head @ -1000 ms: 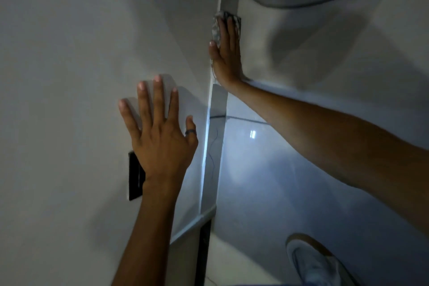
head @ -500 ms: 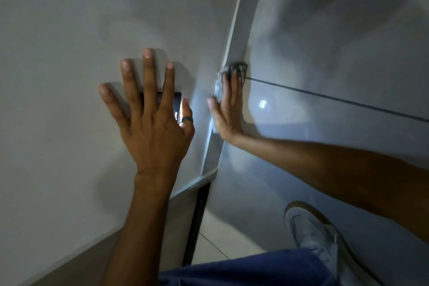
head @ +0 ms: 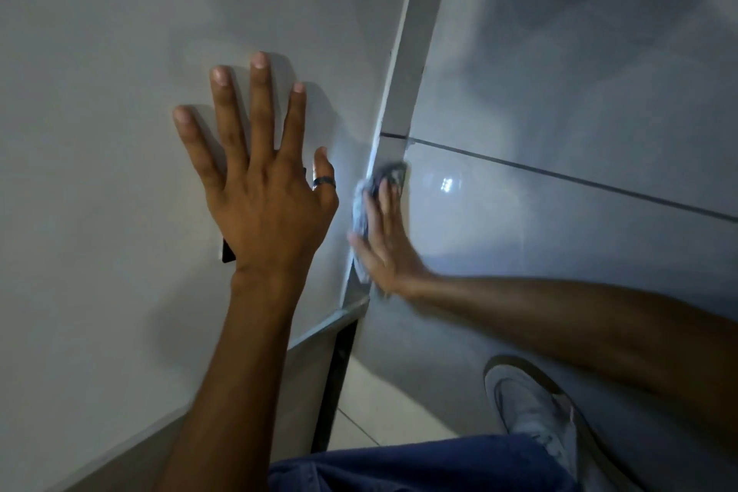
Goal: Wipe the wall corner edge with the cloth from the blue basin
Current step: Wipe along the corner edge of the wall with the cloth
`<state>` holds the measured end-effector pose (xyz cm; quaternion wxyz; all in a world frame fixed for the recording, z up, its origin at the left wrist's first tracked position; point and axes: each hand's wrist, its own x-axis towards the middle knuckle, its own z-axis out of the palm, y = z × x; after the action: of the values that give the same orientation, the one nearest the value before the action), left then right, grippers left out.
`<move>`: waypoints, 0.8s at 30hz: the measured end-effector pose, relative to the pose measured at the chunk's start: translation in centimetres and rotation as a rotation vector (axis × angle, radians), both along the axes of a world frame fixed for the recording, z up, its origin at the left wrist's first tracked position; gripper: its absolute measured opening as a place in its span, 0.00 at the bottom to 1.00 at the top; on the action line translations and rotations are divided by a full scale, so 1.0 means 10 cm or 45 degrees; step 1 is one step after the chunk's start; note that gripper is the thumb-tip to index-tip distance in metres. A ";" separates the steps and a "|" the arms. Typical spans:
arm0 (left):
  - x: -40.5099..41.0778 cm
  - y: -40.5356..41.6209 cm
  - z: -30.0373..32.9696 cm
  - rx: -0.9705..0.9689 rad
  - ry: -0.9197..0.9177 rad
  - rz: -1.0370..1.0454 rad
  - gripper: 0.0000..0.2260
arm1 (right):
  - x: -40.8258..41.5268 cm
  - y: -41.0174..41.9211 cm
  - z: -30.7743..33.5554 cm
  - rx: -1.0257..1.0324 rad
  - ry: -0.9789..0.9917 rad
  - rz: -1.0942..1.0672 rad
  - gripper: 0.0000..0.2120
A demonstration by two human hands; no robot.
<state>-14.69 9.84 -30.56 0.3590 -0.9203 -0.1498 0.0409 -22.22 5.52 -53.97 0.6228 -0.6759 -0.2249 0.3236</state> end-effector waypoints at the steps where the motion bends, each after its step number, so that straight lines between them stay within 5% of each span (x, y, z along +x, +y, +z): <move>1: 0.00 0.00 0.00 -0.002 0.005 0.000 0.29 | 0.26 0.10 0.03 -0.002 0.009 -0.192 0.36; 4: 0.00 -0.02 0.00 -0.007 0.002 -0.014 0.29 | 0.98 0.35 0.02 0.013 -0.105 -0.665 0.31; 8: 0.01 -0.02 0.00 -0.010 -0.003 -0.011 0.29 | 1.44 0.45 0.06 -0.025 -0.113 -0.874 0.28; 14: 0.06 -0.01 -0.02 -0.004 0.023 0.011 0.30 | 1.17 0.53 0.55 -0.129 0.415 -1.001 0.28; 18: 0.13 -0.01 -0.05 0.001 0.038 0.001 0.31 | 0.66 0.44 0.67 -0.211 0.602 -0.815 0.32; 24: 0.26 0.00 -0.09 0.006 0.070 0.020 0.33 | -0.39 -0.06 0.34 -0.063 0.383 -0.122 0.36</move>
<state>-12.10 9.87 -31.51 0.3647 -0.9169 -0.1472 0.0686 -26.14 4.87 -50.57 0.6474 -0.6449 -0.0888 0.3965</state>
